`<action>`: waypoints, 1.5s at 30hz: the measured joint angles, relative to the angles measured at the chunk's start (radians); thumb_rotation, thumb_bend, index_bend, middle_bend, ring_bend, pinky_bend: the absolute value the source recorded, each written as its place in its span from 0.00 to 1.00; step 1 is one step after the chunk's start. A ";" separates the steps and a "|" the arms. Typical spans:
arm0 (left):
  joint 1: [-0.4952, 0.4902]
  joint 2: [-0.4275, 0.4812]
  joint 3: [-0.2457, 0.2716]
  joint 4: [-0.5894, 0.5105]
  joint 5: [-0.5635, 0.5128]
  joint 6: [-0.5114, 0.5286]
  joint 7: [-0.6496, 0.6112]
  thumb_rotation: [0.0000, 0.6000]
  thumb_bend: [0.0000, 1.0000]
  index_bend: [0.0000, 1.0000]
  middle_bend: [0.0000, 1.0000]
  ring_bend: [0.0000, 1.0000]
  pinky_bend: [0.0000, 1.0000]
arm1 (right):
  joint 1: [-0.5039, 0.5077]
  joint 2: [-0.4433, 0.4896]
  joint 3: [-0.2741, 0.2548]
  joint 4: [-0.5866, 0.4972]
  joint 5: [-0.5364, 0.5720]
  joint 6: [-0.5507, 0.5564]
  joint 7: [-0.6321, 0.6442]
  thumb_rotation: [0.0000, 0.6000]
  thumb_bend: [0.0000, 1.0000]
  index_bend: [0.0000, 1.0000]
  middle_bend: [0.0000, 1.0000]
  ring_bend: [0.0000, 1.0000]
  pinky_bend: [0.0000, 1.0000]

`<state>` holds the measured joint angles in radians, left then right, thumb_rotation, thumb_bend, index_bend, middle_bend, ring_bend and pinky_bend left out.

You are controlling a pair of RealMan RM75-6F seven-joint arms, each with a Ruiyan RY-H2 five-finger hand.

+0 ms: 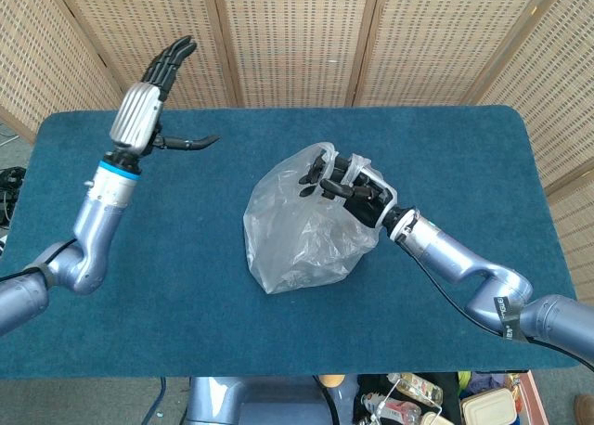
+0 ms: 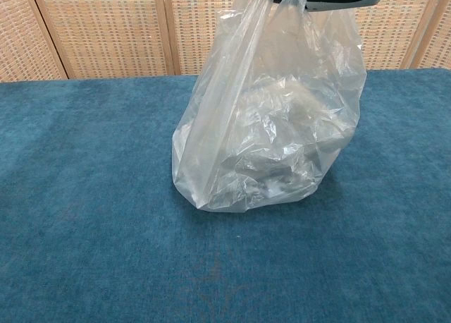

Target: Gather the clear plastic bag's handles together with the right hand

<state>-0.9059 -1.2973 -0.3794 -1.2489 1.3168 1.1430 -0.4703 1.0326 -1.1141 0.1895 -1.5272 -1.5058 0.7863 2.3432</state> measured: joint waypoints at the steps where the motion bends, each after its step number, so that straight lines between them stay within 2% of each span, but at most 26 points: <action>1: 0.016 0.013 0.006 -0.006 0.003 0.010 0.007 0.93 0.00 0.00 0.00 0.00 0.05 | -0.001 0.005 0.003 -0.006 0.008 -0.005 -0.007 1.00 0.29 0.47 0.71 0.60 0.47; 4: 0.066 0.050 0.027 -0.024 0.008 0.040 0.025 0.99 0.00 0.00 0.00 0.00 0.05 | -0.003 0.021 0.016 -0.029 0.038 -0.023 -0.039 1.00 0.30 0.47 0.73 0.64 0.48; 6: 0.099 0.071 0.043 -0.036 0.013 0.060 0.036 1.00 0.00 0.00 0.00 0.00 0.05 | -0.005 0.035 0.026 -0.048 0.054 -0.037 -0.063 1.00 0.35 0.49 0.75 0.70 0.50; 9: 0.141 0.089 0.065 -0.050 0.023 0.092 0.053 1.00 0.00 0.00 0.00 0.00 0.05 | -0.009 0.052 0.039 -0.067 0.075 -0.055 -0.093 1.00 0.48 0.51 0.78 0.77 0.55; 12: 0.181 0.105 0.081 -0.068 0.029 0.127 0.073 1.00 0.00 0.00 0.00 0.00 0.06 | -0.016 0.068 0.053 -0.082 0.098 -0.071 -0.128 1.00 0.65 0.53 0.80 0.81 0.59; 14: 0.210 0.114 0.090 -0.083 0.029 0.152 0.089 1.00 0.00 0.00 0.00 0.00 0.06 | -0.023 0.079 0.062 -0.089 0.110 -0.080 -0.147 1.00 0.86 0.54 0.81 0.83 0.61; 16: 0.238 0.123 0.100 -0.100 0.026 0.168 0.105 1.00 0.00 0.00 0.00 0.00 0.06 | -0.032 0.091 0.073 -0.093 0.122 -0.091 -0.161 1.00 0.98 0.55 0.82 0.85 0.62; 17: 0.258 0.131 0.108 -0.115 0.022 0.176 0.119 1.00 0.00 0.00 0.00 0.00 0.06 | -0.034 0.096 0.075 -0.094 0.122 -0.095 -0.164 1.00 1.00 0.55 0.82 0.85 0.64; 20: 0.312 0.153 0.128 -0.160 0.005 0.197 0.162 1.00 0.00 0.00 0.00 0.00 0.06 | -0.041 0.112 0.078 -0.091 0.115 -0.112 -0.185 1.00 1.00 0.56 0.83 0.86 0.67; 24: 0.372 0.188 0.158 -0.231 -0.042 0.203 0.244 1.00 0.01 0.00 0.00 0.00 0.05 | -0.054 0.137 0.087 -0.088 0.103 -0.130 -0.195 1.00 1.00 0.56 0.83 0.86 0.68; 30: 0.469 0.260 0.205 -0.424 -0.163 0.208 0.392 1.00 0.02 0.00 0.00 0.00 0.00 | -0.070 0.175 0.099 -0.093 0.083 -0.147 -0.217 1.00 1.00 0.56 0.83 0.87 0.68; 38: 0.592 0.338 0.272 -0.627 -0.327 0.254 0.590 1.00 0.03 0.00 0.00 0.00 0.00 | -0.091 0.222 0.113 -0.156 0.069 -0.142 -0.243 1.00 1.00 0.56 0.83 0.87 0.68; 41: 0.625 0.350 0.295 -0.666 -0.343 0.277 0.644 1.00 0.04 0.00 0.00 0.00 0.00 | -0.099 0.236 0.120 -0.184 0.071 -0.140 -0.265 1.00 1.00 0.56 0.83 0.87 0.68; 45: 0.643 0.345 0.308 -0.669 -0.310 0.289 0.643 1.00 0.04 0.00 0.00 0.00 0.00 | -0.109 0.245 0.126 -0.209 0.088 -0.146 -0.301 1.00 1.00 0.56 0.83 0.87 0.68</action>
<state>-0.2628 -0.9520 -0.0717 -1.9180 1.0065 1.4325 0.1731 0.9233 -0.8691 0.3157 -1.7358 -1.4178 0.6405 2.0419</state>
